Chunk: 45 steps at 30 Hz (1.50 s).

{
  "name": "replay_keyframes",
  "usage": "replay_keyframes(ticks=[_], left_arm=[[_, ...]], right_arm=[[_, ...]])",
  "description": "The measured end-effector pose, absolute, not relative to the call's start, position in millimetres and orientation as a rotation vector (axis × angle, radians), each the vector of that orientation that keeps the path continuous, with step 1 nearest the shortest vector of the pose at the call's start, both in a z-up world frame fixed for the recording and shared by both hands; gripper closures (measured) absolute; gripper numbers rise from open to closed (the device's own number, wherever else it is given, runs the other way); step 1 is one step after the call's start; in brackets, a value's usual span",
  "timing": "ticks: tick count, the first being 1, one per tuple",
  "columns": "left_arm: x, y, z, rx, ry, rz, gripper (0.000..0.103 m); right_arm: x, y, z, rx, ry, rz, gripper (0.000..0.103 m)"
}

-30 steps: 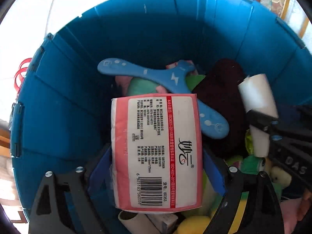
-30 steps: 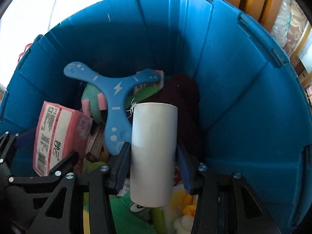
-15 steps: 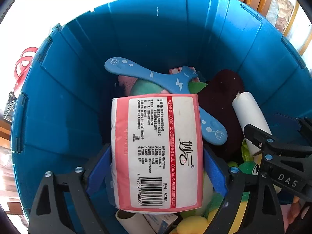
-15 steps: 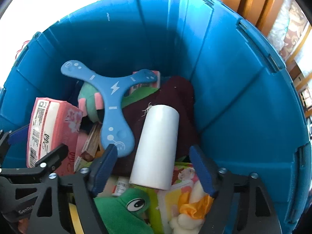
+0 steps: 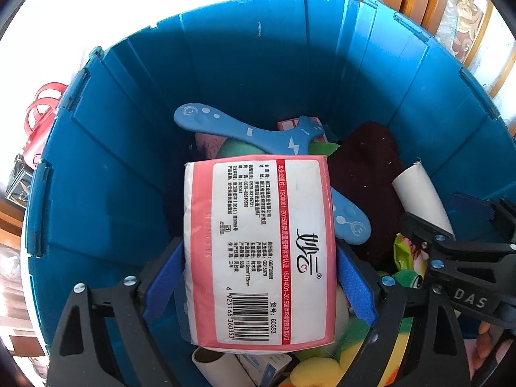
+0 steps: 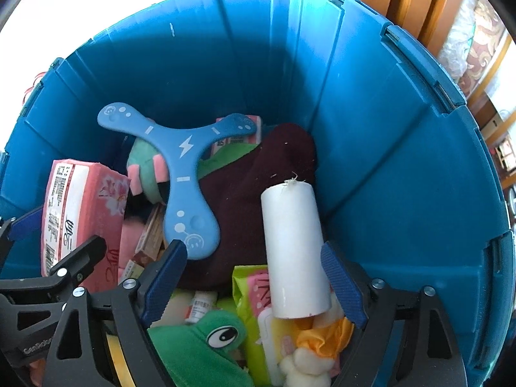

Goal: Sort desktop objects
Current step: 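Lower the tissue pack and white roll into the crate and open both tools, then withdraw both tools from the crate back over the bed items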

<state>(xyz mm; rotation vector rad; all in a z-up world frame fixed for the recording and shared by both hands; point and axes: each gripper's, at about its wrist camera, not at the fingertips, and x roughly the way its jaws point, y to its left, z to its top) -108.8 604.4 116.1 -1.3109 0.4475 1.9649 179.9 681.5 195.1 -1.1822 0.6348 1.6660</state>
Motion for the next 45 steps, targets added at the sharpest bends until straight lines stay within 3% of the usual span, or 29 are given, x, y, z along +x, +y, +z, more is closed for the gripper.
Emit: replay_keyframes(ticks=[7, 13, 15, 25, 38, 45], left_arm=[[-111.8, 590.8, 139.2, -1.223, 0.308, 1.996, 0.013], [-110.9, 586.7, 143.4, -1.208, 0.309, 2.008, 0.012], [-106.4, 585.3, 150.4, -1.111, 0.357, 2.107, 0.004], [-105.8, 579.4, 159.2, -1.125, 0.402, 2.128, 0.004], [-90.3, 427.6, 233.8, -0.938, 0.131, 2.195, 0.004], [-97.8, 329.7, 226.5, -0.885, 0.035, 2.275, 0.004]], right_arm=[[175.3, 680.3, 194.1, -1.183, 0.651, 1.693, 0.008], [177.4, 678.1, 200.4, -1.146, 0.663, 1.715, 0.007], [177.9, 677.6, 202.7, -1.133, 0.664, 1.725, 0.006], [177.9, 671.6, 210.0, -1.131, 0.66, 1.734, 0.003], [134.4, 570.1, 274.4, -1.006, 0.422, 1.836, 0.001], [80.2, 492.6, 289.3, -0.937, 0.332, 1.965, 0.0]])
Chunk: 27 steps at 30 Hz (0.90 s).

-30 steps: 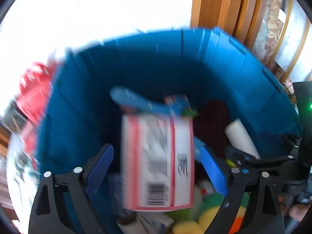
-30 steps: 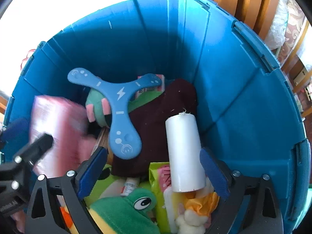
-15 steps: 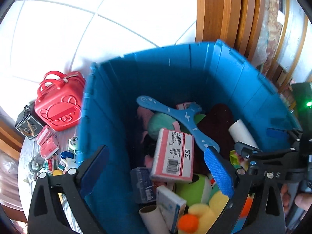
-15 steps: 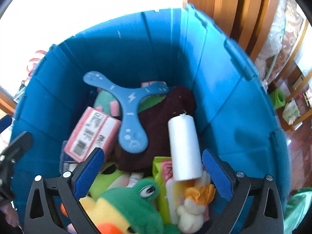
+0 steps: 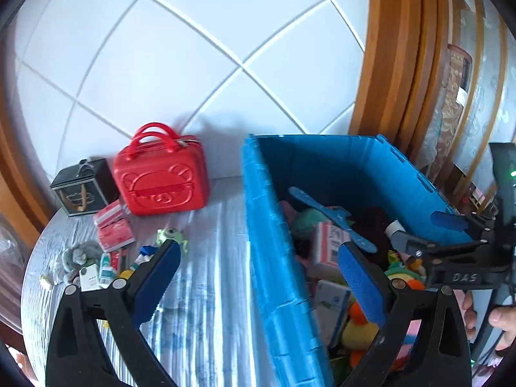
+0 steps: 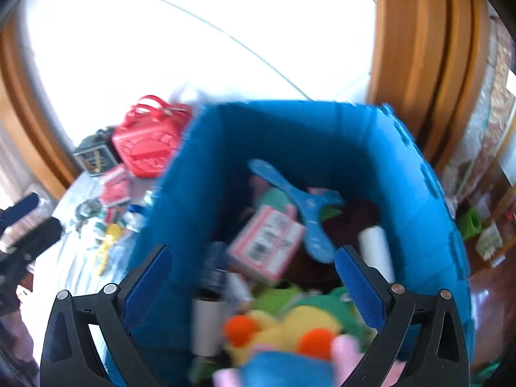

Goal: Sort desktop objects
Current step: 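Withdraw both tools from the crate back over the bed items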

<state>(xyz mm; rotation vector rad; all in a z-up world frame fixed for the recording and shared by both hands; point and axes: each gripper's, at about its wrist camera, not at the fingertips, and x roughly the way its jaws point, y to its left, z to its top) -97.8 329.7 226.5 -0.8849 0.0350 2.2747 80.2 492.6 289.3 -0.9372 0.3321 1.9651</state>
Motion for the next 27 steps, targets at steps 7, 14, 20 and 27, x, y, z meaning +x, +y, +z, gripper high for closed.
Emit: replay_keyframes(ticks=[7, 14, 20, 27], left_arm=[[-134.1, 223.8, 194.3, -0.87, 0.016, 2.327, 0.004], [-189.9, 100.4, 151.9, -0.829, 0.016, 2.346, 0.004], [-243.5, 29.2, 92.3, -0.952, 0.037, 2.345, 0.004], [-284.4, -5.8, 25.8, -1.053, -0.019, 2.353, 0.004]], right_arm=[[10.7, 397.8, 287.4, -0.863, 0.269, 2.059, 0.0], [-78.7, 321.8, 256.3, -0.775, 0.277, 2.075, 0.0], [-144.2, 312.6, 189.3, -0.82, 0.401, 2.031, 0.0], [-185.5, 332.2, 106.6, -0.975, 0.486, 1.941, 0.0]])
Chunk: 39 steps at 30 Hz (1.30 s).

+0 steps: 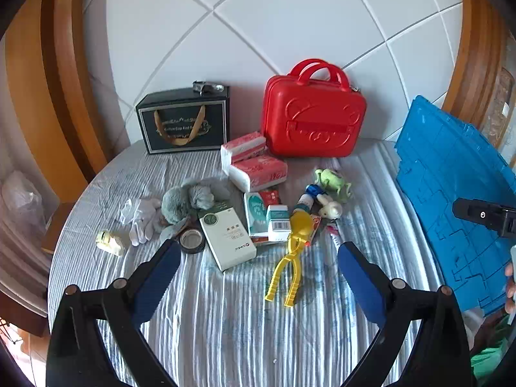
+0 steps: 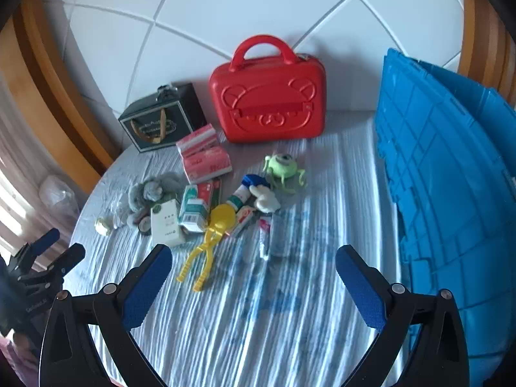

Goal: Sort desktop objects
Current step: 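Withdraw both tools from the crate back over the bed items, then grasp the yellow plastic tongs with the left tool while the right tool grasps a toothpaste tube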

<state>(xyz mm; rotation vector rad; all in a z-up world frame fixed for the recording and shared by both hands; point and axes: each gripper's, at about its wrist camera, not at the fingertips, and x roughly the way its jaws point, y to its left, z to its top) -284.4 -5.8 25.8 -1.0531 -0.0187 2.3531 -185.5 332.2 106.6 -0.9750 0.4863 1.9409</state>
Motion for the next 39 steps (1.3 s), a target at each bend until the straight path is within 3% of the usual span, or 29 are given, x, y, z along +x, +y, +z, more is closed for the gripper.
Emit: replay_keyframes(ticks=[5, 14, 18, 21, 22, 35, 36, 39], left_arm=[[-304.5, 7.2, -22.7, -1.147, 0.003, 2.319, 0.01], [-321.6, 88.9, -83.0, -1.255, 0.035, 2.208, 0.017], [-328.8, 129.8, -106.6, -1.295, 0.064, 2.164, 0.02], [-337.9, 154.4, -125.2, -1.344, 0.089, 2.129, 0.028], [-341.1, 159.9, -130.2, -1.354, 0.093, 2.126, 0.028], [-379.3, 192.6, -171.6, -1.418, 0.096, 2.109, 0.029], [-379.5, 192.6, -171.3, -1.413, 0.087, 2.109, 0.034], [-379.0, 191.1, -171.9, -1.428, 0.049, 2.073, 0.064]], right_arm=[[-192.5, 364.8, 53.2, -1.023, 0.581, 1.859, 0.0], [-196.0, 418.0, -4.1, -1.185, 0.561, 1.742, 0.0], [-193.6, 436.9, -25.5, -1.237, 0.55, 1.733, 0.015], [-191.6, 450.0, -44.5, -1.263, 0.591, 1.722, 0.037], [-191.4, 453.7, -50.0, -1.266, 0.604, 1.72, 0.039], [-223.7, 481.3, -104.8, -1.289, 0.75, 1.744, 0.051], [-226.1, 482.1, -108.4, -1.293, 0.755, 1.74, 0.053], [-231.9, 481.4, -119.0, -1.309, 0.762, 1.724, 0.058]])
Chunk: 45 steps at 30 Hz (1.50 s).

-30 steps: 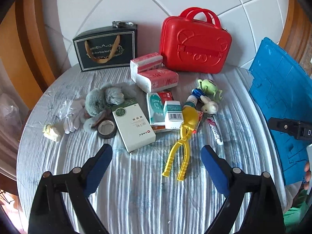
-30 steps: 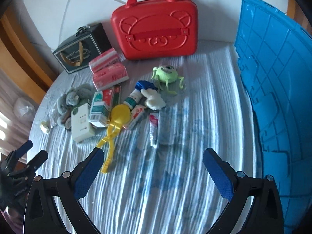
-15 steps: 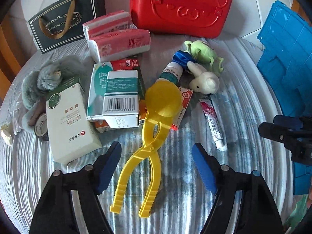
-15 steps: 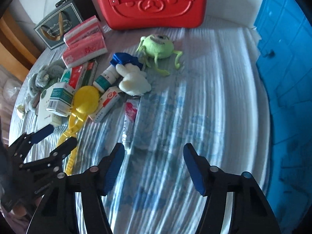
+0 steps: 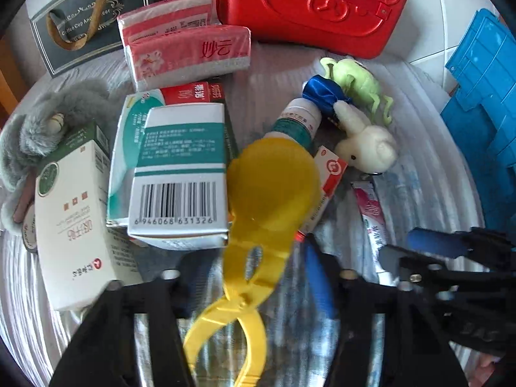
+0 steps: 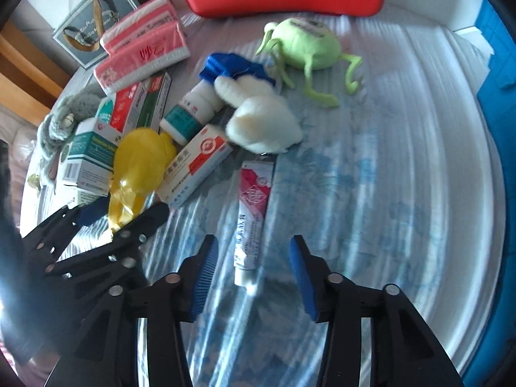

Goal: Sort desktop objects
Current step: 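Grasp the yellow plastic tongs with the left tool while the right tool grasps a toothpaste tube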

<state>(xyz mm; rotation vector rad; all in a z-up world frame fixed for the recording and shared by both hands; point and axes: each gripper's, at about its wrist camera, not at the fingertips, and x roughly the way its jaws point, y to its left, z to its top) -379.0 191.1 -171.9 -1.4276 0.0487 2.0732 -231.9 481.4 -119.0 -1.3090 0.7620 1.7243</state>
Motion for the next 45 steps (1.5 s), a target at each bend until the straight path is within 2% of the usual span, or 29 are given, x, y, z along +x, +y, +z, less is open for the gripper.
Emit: replay_keyframes(ticks=[1, 8, 11, 13, 15, 20, 31, 37, 45], left_arm=[[-379.5, 191.5, -174.3, -1.442, 0.07, 2.078, 0.068], [-365.8, 184.5, -173.7, -1.407, 0.108, 2.1, 0.069], [-358.0, 178.1, -172.3, -1.417, 0.088, 2.086, 0.072], [-350.2, 172.0, -170.5, -1.417, 0.084, 2.081, 0.072], [-341.8, 168.4, -167.3, -1.41, 0.091, 2.087, 0.072], [-320.4, 150.4, -150.6, -1.381, 0.088, 2.112, 0.072], [-285.1, 123.7, -104.5, -1.292, 0.105, 2.168, 0.072], [-269.8, 100.4, -120.8, -1.338, 0.122, 2.137, 0.072], [-263.7, 100.4, -161.1, -1.448, 0.159, 2.082, 0.072]], right_arm=[[-233.4, 481.1, -122.9, -1.318, 0.761, 1.71, 0.058], [-242.9, 476.9, -133.4, -1.321, 0.701, 1.683, 0.058], [-249.2, 468.9, -137.6, -1.344, 0.6, 1.652, 0.066], [-248.9, 462.1, -138.6, -1.345, 0.575, 1.651, 0.082], [-243.1, 455.8, -138.9, -1.339, 0.602, 1.647, 0.086], [-220.3, 431.2, -125.4, -1.265, 0.672, 1.688, 0.088], [-213.0, 367.6, -81.6, -1.194, 0.639, 1.742, 0.089], [-202.5, 348.6, -111.0, -1.264, 0.725, 1.672, 0.088], [-206.1, 346.6, -132.5, -1.282, 0.748, 1.618, 0.085]])
